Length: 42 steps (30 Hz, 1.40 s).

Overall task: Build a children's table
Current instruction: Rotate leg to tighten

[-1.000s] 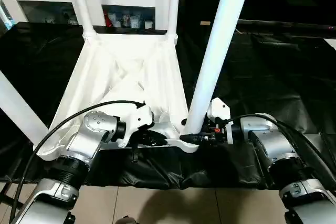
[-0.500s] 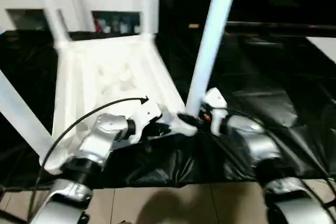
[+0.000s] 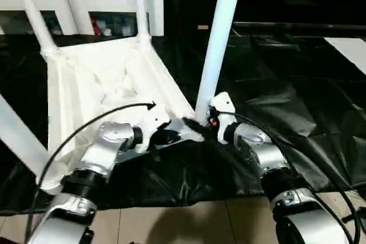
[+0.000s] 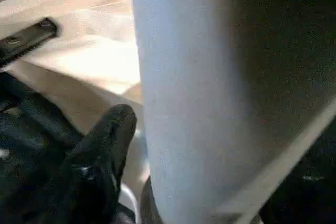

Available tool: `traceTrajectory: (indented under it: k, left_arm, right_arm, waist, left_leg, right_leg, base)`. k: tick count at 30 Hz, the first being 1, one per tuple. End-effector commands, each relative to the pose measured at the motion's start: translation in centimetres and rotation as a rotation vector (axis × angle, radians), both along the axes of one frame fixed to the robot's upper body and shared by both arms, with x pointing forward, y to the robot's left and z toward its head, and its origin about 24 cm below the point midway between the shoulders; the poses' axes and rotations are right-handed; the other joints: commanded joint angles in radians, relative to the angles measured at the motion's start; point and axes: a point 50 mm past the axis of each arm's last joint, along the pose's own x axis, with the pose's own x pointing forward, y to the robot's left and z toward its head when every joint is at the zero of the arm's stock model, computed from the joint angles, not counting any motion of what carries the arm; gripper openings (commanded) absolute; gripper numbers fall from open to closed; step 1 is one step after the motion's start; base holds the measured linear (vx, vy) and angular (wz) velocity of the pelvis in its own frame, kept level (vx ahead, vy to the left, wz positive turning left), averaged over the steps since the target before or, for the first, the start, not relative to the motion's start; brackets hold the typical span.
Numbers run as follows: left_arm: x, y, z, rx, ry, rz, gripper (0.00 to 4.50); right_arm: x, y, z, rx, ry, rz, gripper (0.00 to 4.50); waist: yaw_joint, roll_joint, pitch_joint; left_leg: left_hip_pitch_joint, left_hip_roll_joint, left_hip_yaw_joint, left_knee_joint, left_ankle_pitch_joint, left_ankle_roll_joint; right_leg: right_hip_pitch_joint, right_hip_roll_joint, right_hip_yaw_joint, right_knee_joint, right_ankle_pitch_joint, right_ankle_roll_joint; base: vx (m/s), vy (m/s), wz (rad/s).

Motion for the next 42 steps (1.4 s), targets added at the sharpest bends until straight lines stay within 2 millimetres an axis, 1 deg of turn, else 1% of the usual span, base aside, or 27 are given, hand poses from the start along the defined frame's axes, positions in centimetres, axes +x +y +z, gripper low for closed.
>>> traceTrajectory:
  k: [1, 2, 4, 7, 8, 11, 12, 13, 15, 17, 18, 19, 20, 21, 22, 24, 26, 30, 34, 35, 36, 37, 38, 39, 40, 41, 42]
  left_arm:
    - [-0.6, -2.8, 1.3, -0.093, -0.044, -0.171, 0.0]
    - [-0.9, -2.4, 1.3, -0.081, -0.025, -0.204, 0.0]
    - [-1.2, -1.7, 1.2, -0.065, 0.005, -0.247, 0.0]
    - [-1.5, -1.0, 1.2, -0.06, 0.034, -0.286, 0.0]
    - [-1.5, -0.8, 1.3, -0.058, 0.04, -0.298, 0.0]
    - [-1.5, -0.4, 1.4, -0.058, 0.048, -0.309, 0.0]
    - [-1.5, -0.4, 1.5, -0.058, 0.049, -0.309, 0.0]
    - [-1.5, -0.4, 1.5, -0.058, 0.05, -0.309, 0.0]
    - [-1.5, -0.3, 1.5, -0.058, 0.052, -0.311, 0.0]
    - [-1.5, -0.3, 1.5, -0.061, 0.053, -0.311, 0.0]
    - [-1.6, -0.3, 1.5, -0.066, 0.058, -0.315, 0.0]
    - [-1.6, -0.3, 1.5, -0.066, 0.059, -0.316, 0.0]
    - [-1.7, -0.3, 1.4, -0.068, 0.063, -0.32, 0.0]
    - [-1.7, -0.3, 1.4, -0.068, 0.065, -0.321, 0.0]
    - [-1.7, -0.3, 1.4, -0.067, 0.066, -0.322, 0.0]
    - [-1.7, -0.3, 1.4, -0.066, 0.068, -0.322, 0.0]
    - [-1.6, -0.2, 1.4, -0.066, 0.064, -0.316, 0.0]
    - [-1.4, -0.3, 1.5, -0.068, 0.047, -0.296, 0.0]
    - [-1.1, -0.5, 1.4, -0.081, 0.02, -0.24, 0.0]
    - [-0.8, -0.8, 1.4, -0.086, 0.003, -0.199, 0.0]
    - [-0.5, -1.2, 1.4, -0.091, -0.021, -0.158, 0.0]
    - [-0.4, -1.3, 1.4, -0.092, -0.028, -0.147, 0.0]
    - [-0.4, -1.3, 1.4, -0.092, -0.031, -0.142, 0.0]
    - [-0.1, -2.0, 1.4, -0.094, -0.052, -0.109, 0.0]
    - [0.2, -3.0, 1.4, -0.101, -0.067, -0.069, 0.0]
    - [0.2, -3.2, 1.4, -0.102, -0.069, -0.065, 0.0]
    - [0.3, -3.9, 1.4, -0.107, -0.076, -0.049, 0.0]
  right_arm:
    - [-3.2, 2.5, -2.8, -0.051, 0.145, 0.306, 3.49]
    - [-3.5, 1.6, -2.8, -0.061, 0.148, 0.362, 3.49]
    - [-4.0, 0.3, -2.7, -0.075, 0.162, 0.45, 3.49]
    - [-4.2, -0.9, -2.6, -0.114, 0.168, 0.517, 3.49]
    - [-4.3, -1.2, -2.6, -0.127, 0.171, 0.534, 3.49]
    - [-4.5, -2.1, -2.7, -0.174, 0.193, 0.581, 3.49]
    - [-4.5, -2.2, -2.7, -0.174, 0.197, 0.591, 3.49]
    - [-4.6, -2.3, -2.7, -0.173, 0.2, 0.597, 3.26]
    - [-4.8, -2.4, -2.7, -0.169, 0.212, 0.614, 3.18]
    - [-4.8, -2.4, -2.7, -0.166, 0.217, 0.622, 3.13]
    - [-5.0, -2.5, -2.7, -0.156, 0.224, 0.636, 2.91]
    - [-5.0, -2.5, -2.7, -0.155, 0.225, 0.638, 2.83]
    - [-5.0, -2.5, -2.7, -0.148, 0.23, 0.645, 2.81]
    - [-5.1, -2.4, -2.7, -0.145, 0.232, 0.648, 2.77]
    - [-5.1, -2.4, -2.7, -0.14, 0.235, 0.65, 2.7]
    - [-5.2, -2.3, -2.8, -0.137, 0.237, 0.651, 2.68]
    - [-5.3, -2.2, -2.8, -0.132, 0.24, 0.65, 2.67]
    - [-5.5, -2.1, -2.9, -0.124, 0.239, 0.639, 2.66]
    - [-5.2, -1.8, -3.1, -0.116, 0.209, 0.57, 2.66]
    - [-4.7, -1.5, -3.2, -0.117, 0.182, 0.492, 2.66]
    - [-3.9, -1.1, -3.2, -0.111, 0.157, 0.376, 2.66]
    - [-3.7, -1.0, -3.3, -0.108, 0.151, 0.34, 2.65]
    - [-3.6, -1.0, -3.3, -0.107, 0.148, 0.325, 2.64]
    - [-3.1, -0.4, -3.3, -0.09, 0.141, 0.236, 2.64]
    - [-2.5, 0.5, -3.4, -0.067, 0.141, 0.132, 2.63]
    - [-2.5, 0.6, -3.4, -0.064, 0.142, 0.118, 2.63]
    - [-2.2, 1.2, -3.5, -0.06, 0.144, 0.059, 2.63]
  waist:
    - [0.009, 0.003, -0.038]
    - [0.013, 0.005, -0.041]
    - [0.023, 0.003, -0.046]
    - [0.033, 0.004, -0.051]
    - [0.033, 0.004, -0.049]
    - [0.035, 0.001, -0.045]
    - [0.037, 0.001, -0.043]
    - [0.039, 0.001, -0.041]
    - [0.043, -0.001, -0.041]
    - [0.046, 0.0, -0.043]
    - [0.047, -0.001, -0.044]
    - [0.047, -0.002, -0.045]
    - [0.047, 0.001, -0.046]
    - [0.048, 0.0, -0.047]
    - [0.048, 0.005, -0.048]
    - [0.047, 0.003, -0.047]
    - [0.047, 0.007, -0.048]
    - [0.048, 0.006, -0.048]
    - [0.048, 0.006, -0.046]
    - [0.048, 0.006, -0.045]
    - [0.046, 0.007, -0.041]
    - [0.042, 0.006, -0.039]
    - [0.04, 0.006, -0.038]
    - [0.037, 0.005, -0.038]
    - [0.03, 0.007, -0.035]
    - [0.03, 0.007, -0.035]
    - [0.018, 0.007, -0.036]
  left_leg:
    - [-0.002, 0.054, -0.03, -0.063, -0.235, 0.036]
    - [-0.004, 0.054, -0.024, -0.056, -0.202, 0.053]
    - [-0.01, 0.053, -0.02, -0.046, -0.134, 0.079]
    - [-0.01, 0.054, -0.017, -0.037, -0.079, 0.101]
    - [-0.012, 0.054, -0.018, -0.037, -0.077, 0.103]
    - [-0.009, 0.058, -0.019, -0.042, -0.123, 0.088]
    - [-0.007, 0.058, -0.019, -0.043, -0.146, 0.078]
    - [-0.006, 0.059, -0.019, -0.045, -0.166, 0.067]
    - [-0.004, 0.06, -0.021, -0.046, -0.168, 0.058]
    - [-0.003, 0.06, -0.02, -0.045, -0.158, 0.054]
    - [-0.004, 0.059, -0.02, -0.044, -0.148, 0.056]
    - [-0.005, 0.058, -0.019, -0.043, -0.141, 0.059]
    - [-0.006, 0.058, -0.02, -0.042, -0.128, 0.062]
    - [-0.006, 0.057, -0.019, -0.04, -0.12, 0.067]
    - [-0.007, 0.057, -0.02, -0.04, -0.115, 0.069]
    - [-0.007, 0.057, -0.02, -0.04, -0.119, 0.068]
    - [-0.006, 0.057, -0.02, -0.04, -0.127, 0.066]
    - [-0.005, 0.057, -0.02, -0.039, -0.131, 0.061]
    - [-0.004, 0.057, -0.02, -0.041, -0.148, 0.055]
    - [-0.004, 0.058, -0.021, -0.042, -0.154, 0.053]
    - [-0.002, 0.058, -0.021, -0.046, -0.186, 0.035]
    - [-0.002, 0.058, -0.023, -0.049, -0.203, 0.026]
    - [0.001, 0.056, -0.026, -0.051, -0.235, 0.011]
    - [0.0, 0.057, -0.029, -0.055, -0.245, 0.001]
    - [-0.002, 0.057, -0.032, -0.06, -0.257, -0.006]
    - [-0.002, 0.057, -0.032, -0.06, -0.257, -0.006]
    - [0.0, 0.057, -0.034, -0.061, -0.275, -0.02]
  right_leg:
    - [0.026, -0.098, 0.063, -0.089, -0.238, -0.158]
    - [0.029, -0.095, 0.061, -0.082, -0.157, -0.174]
    - [0.035, -0.089, 0.057, -0.065, -0.026, -0.206]
    - [0.035, -0.088, 0.054, -0.049, 0.091, -0.241]
    - [0.035, -0.088, 0.053, -0.049, 0.095, -0.244]
    - [0.034, -0.092, 0.051, -0.058, 0.008, -0.24]
    - [0.034, -0.094, 0.053, -0.062, -0.039, -0.232]
    - [0.032, -0.096, 0.055, -0.067, -0.08, -0.225]
    - [0.032, -0.098, 0.056, -0.069, -0.113, -0.212]
    - [0.031, -0.097, 0.057, -0.066, -0.097, -0.213]
    - [0.032, -0.096, 0.056, -0.063, -0.078, -0.215]
    - [0.033, -0.095, 0.056, -0.061, -0.065, -0.216]
    - [0.034, -0.096, 0.055, -0.059, -0.039, -0.22]
    - [0.035, -0.095, 0.055, -0.057, -0.019, -0.224]
    - [0.035, -0.094, 0.054, -0.056, -0.009, -0.227]
    - [0.035, -0.094, 0.053, -0.056, -0.007, -0.229]
    - [0.035, -0.094, 0.054, -0.057, -0.012, -0.229]
    - [0.035, -0.094, 0.054, -0.057, -0.015, -0.23]
    - [0.034, -0.095, 0.054, -0.061, -0.036, -0.228]
    - [0.034, -0.095, 0.054, -0.062, -0.048, -0.227]
    - [0.03, -0.097, 0.056, -0.069, -0.103, -0.221]
    - [0.029, -0.1, 0.057, -0.072, -0.138, -0.216]
    - [0.029, -0.105, 0.057, -0.081, -0.223, -0.2]
    - [0.029, -0.105, 0.059, -0.085, -0.265, -0.185]
    - [0.028, -0.104, 0.059, -0.087, -0.291, -0.173]
    - [0.028, -0.104, 0.059, -0.087, -0.291, -0.173]
    - [0.026, -0.105, 0.059, -0.09, -0.326, -0.162]
  base:
    - [0.0, 0.0, 0.0]
    - [0.0, 0.0, 0.0]
    - [0.0, 0.0, 0.0]
    - [0.0, 0.0, 0.0]
    - [0.0, 0.0, 0.0]
    - [0.0, 0.0, 0.0]
    - [0.0, 0.0, 0.0]
    - [0.0, 0.0, 0.0]
    - [0.0, 0.0, 0.0]
    - [0.0, 0.0, 0.0]
    - [0.0, 0.0, 0.0]
    - [0.0, 0.0, 0.0]
    - [0.0, 0.0, 0.0]
    - [0.0, 0.0, 0.0]
    - [0.0, 0.0, 0.0]
    - [0.0, 0.0, 0.0]
    - [0.0, 0.0, 0.0]
    - [0.0, 0.0, 0.0]
    - [0.0, 0.0, 0.0]
    - [0.0, 0.0, 0.0]
    - [0.0, 0.0, 0.0]
    - [0.0, 0.0, 0.0]
    - [-0.051, -0.003, -0.03]
    - [0.0, 0.0, 0.0]
    - [0.0, 0.0, 0.0]
    - [0.0, 0.0, 0.0]
    - [0.0, 0.0, 0.0]
